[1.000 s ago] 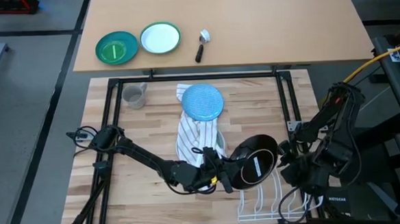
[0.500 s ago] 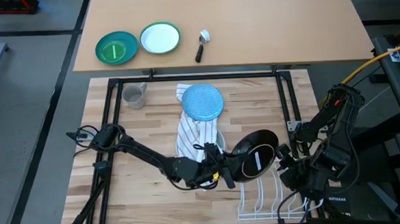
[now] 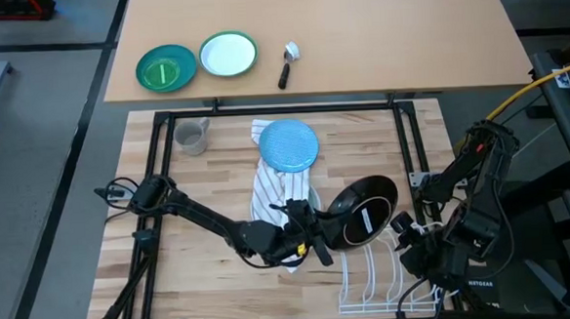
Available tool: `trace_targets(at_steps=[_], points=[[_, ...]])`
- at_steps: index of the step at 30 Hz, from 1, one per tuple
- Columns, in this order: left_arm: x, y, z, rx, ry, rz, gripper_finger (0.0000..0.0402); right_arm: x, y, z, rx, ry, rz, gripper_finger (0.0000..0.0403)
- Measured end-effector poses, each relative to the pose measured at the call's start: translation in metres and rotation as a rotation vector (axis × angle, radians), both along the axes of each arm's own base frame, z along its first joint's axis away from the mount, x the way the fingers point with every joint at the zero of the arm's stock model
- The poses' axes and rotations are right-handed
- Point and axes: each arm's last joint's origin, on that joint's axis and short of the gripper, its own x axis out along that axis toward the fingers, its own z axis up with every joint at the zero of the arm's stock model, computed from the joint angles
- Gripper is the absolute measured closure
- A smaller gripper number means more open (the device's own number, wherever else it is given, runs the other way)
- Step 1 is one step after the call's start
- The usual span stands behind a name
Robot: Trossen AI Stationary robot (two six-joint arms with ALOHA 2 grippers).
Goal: Sort dishes
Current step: Put the red plate into the dish rack
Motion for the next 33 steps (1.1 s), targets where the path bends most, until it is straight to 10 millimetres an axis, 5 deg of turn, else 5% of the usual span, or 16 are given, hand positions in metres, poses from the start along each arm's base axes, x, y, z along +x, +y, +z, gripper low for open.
trace_targets(at_steps=[14, 28, 33], points=[[-0.001, 0.001, 0.003, 0.003, -0.02, 0.005, 0.0382, 0.001, -0.001, 0.0, -0.029, -0.028, -0.007, 0.0253], [-0.001, 0.006, 0.006, 0.043, -0.006, 0.029, 0.0382, -0.003, -0.019, 0.0, -0.3, -0.131, -0.035, 0.0254], [-0.006, 0.009, 0.018, 0.068, -0.03, 0.049, 0.0382, -0.002, -0.019, 0.015, -0.3, -0.177, -0.021, 0.0254]])
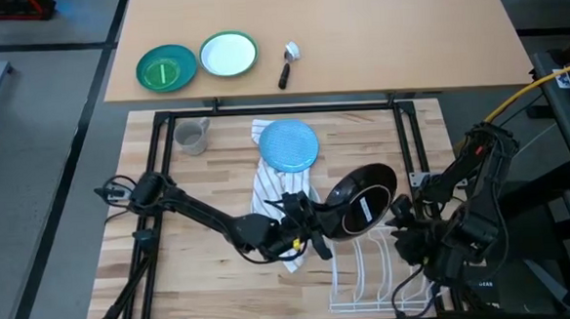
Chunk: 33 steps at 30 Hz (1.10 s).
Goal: Sort dishes
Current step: Put the red plate into the dish rack
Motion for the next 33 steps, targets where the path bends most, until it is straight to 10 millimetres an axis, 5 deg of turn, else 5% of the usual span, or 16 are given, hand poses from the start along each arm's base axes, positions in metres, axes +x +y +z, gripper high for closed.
trace_targets(at_steps=[11, 33], points=[[-0.004, -0.002, 0.006, 0.039, -0.005, 0.013, 0.0382, -0.007, -0.004, 0.049, 0.126, 0.012, 0.057, 0.0253], [-0.003, -0.003, 0.004, 0.063, 0.013, 0.021, 0.0382, -0.041, 0.016, 0.047, 0.305, 0.191, 0.021, 0.0253]])
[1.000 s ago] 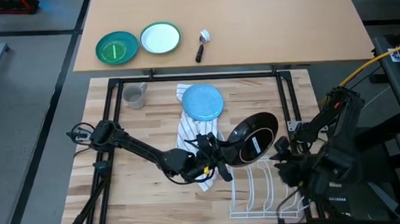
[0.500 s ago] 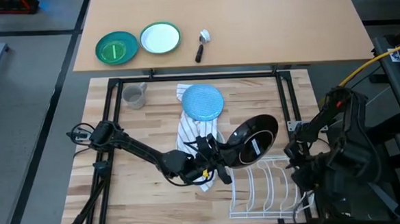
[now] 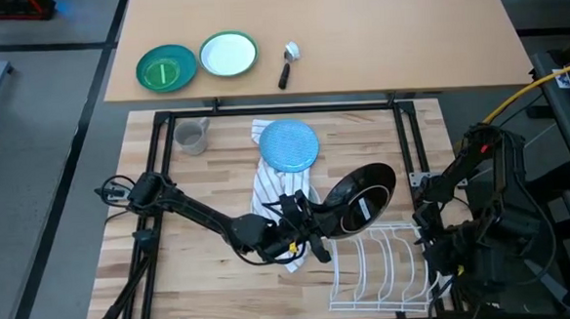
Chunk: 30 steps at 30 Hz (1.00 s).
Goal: Sort dishes
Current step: Put the red plate into the dish rack
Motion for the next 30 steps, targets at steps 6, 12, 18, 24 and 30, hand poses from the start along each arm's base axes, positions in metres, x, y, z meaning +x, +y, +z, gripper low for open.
trace_targets(at_steps=[6, 12, 18, 24, 30], points=[[0.0, 0.0, 0.0, 0.001, 0.001, 0.0, 0.0382, -0.001, 0.0, 0.0, 0.027, 0.045, -0.012, 0.0253], [0.0, 0.0, 0.0, 0.005, 0.004, 0.001, 0.0382, -0.003, 0.002, 0.011, 0.091, 0.075, -0.003, 0.0253], [0.0, -0.002, -0.001, 0.006, 0.006, -0.003, 0.0382, -0.002, -0.001, 0.025, 0.126, 0.013, -0.027, 0.0253], [0.0, -0.003, -0.002, 0.016, 0.026, -0.006, 0.0382, 0.002, 0.009, 0.007, 0.059, 0.054, -0.027, 0.0253], [0.001, -0.004, -0.004, 0.022, 0.041, -0.006, 0.0382, 0.007, 0.026, -0.014, -0.026, 0.125, 0.043, 0.0253]])
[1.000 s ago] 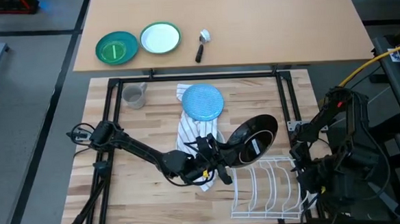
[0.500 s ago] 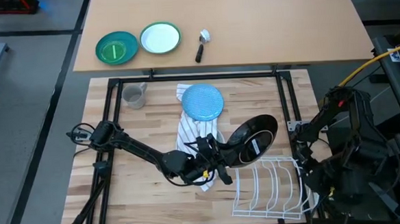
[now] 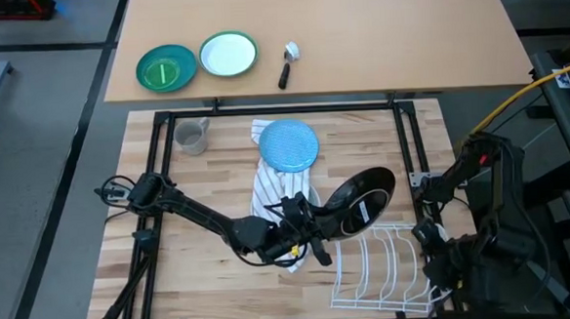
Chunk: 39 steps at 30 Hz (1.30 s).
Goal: Sort dishes
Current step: Put the red plate into the dish rack
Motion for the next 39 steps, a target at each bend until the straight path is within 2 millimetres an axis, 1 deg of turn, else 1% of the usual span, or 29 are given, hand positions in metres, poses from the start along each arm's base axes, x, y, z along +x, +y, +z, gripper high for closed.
trace_targets(at_steps=[5, 10, 12, 22, 27, 32, 36, 39], points=[[0.001, 0.0, -0.001, 0.003, 0.013, -0.001, 0.0382, 0.004, 0.008, -0.01, -0.064, -0.005, 0.06, 0.0253], [0.001, 0.0, -0.001, 0.003, 0.012, -0.001, 0.0382, 0.006, 0.009, -0.012, -0.095, -0.061, 0.055, 0.0255], [0.001, 0.0, -0.001, 0.003, 0.012, -0.001, 0.0382, 0.007, 0.009, -0.011, -0.11, -0.098, 0.052, 0.0262], [0.0, 0.0, -0.001, 0.002, 0.01, -0.001, 0.0382, 0.012, 0.007, -0.01, -0.206, -0.258, 0.106, 0.0343], [0.0, 0.0, 0.0, -0.002, 0.002, 0.0, 0.0382, 0.018, 0.003, -0.02, -0.284, -0.288, 0.121, 0.0374], [0.0, 0.0, -0.001, 0.016, 0.014, 0.006, 0.0382, 0.026, -0.004, -0.03, -0.34, -0.288, 0.11, 0.0376], [0.001, 0.0, -0.002, 0.059, 0.044, 0.019, 0.0382, 0.026, -0.006, -0.033, -0.377, -0.282, 0.128, 0.0369], [0.002, -0.001, -0.004, 0.078, 0.068, 0.023, 0.0382, 0.03, -0.005, -0.035, -0.388, -0.281, 0.136, 0.0374]])
